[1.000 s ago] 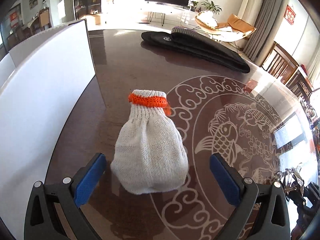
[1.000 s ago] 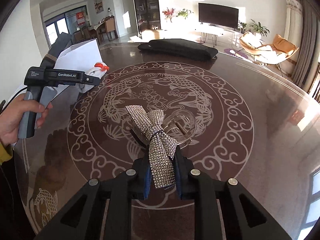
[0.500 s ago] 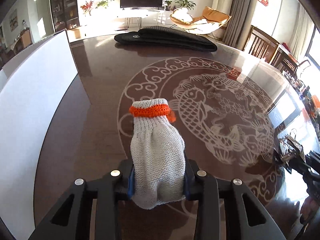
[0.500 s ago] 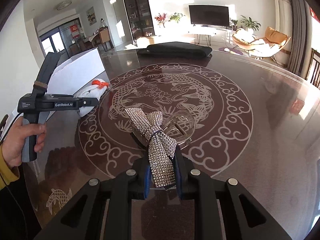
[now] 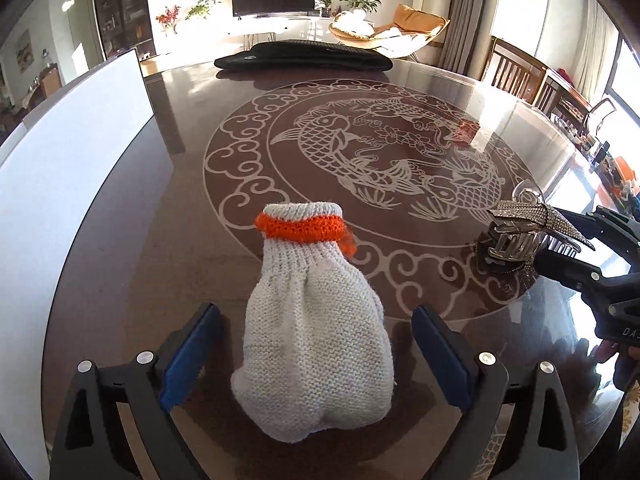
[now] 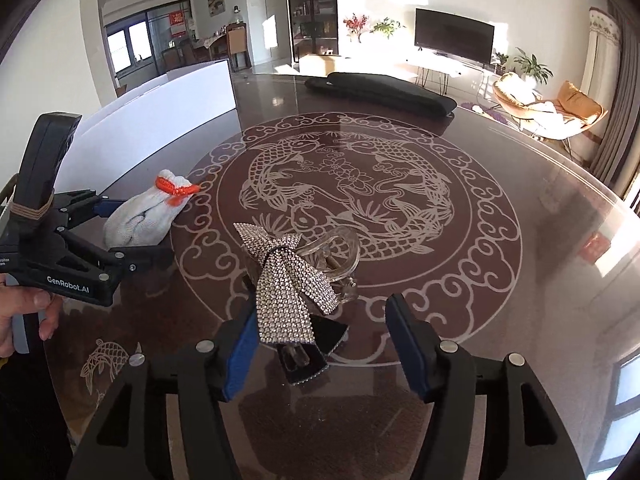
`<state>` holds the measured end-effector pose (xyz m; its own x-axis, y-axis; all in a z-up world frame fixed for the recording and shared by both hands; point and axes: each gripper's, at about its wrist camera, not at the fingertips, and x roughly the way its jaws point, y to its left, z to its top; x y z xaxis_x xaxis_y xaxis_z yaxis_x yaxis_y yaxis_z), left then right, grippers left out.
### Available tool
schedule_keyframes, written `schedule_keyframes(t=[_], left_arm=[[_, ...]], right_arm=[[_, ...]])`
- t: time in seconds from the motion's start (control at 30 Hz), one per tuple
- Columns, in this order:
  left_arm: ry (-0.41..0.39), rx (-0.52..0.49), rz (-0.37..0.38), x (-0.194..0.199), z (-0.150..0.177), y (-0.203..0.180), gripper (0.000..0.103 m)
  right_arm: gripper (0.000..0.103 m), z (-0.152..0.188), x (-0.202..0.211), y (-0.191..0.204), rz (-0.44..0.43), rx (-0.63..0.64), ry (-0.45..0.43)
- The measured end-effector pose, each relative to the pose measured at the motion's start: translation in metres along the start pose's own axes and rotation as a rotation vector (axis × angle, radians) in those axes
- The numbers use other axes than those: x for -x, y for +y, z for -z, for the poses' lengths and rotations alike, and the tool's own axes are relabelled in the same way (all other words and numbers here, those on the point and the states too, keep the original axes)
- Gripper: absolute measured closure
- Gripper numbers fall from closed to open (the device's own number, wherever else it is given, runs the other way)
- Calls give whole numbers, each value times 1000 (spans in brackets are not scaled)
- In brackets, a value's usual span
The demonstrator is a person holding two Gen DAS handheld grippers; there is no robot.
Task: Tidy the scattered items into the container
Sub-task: 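Lift the bow hair clip and glove off the table with both tools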
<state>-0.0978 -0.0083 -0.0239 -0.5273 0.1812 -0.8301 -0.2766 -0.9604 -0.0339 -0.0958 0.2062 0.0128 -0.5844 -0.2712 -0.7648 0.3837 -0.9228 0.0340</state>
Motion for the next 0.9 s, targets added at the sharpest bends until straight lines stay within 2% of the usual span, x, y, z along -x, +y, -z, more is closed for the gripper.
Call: schedule_keyframes(t=[0.17, 0.27, 0.4, 0.9], left_arm=[[5, -17, -34, -6, -3, -6, 0], [2, -13, -32, -6, -3, -7, 0], [-6, -7, -33, -6, -2, -7, 0], [-11, -3, -36, -6, -1, -7, 0]], right_arm=[[36, -8, -20, -5, -48, -32, 19], [35, -11, -24, -2, -26, -31, 24], [33, -12, -28, 12, 39, 30, 42], [31, -23, -37, 12, 64, -19, 44]])
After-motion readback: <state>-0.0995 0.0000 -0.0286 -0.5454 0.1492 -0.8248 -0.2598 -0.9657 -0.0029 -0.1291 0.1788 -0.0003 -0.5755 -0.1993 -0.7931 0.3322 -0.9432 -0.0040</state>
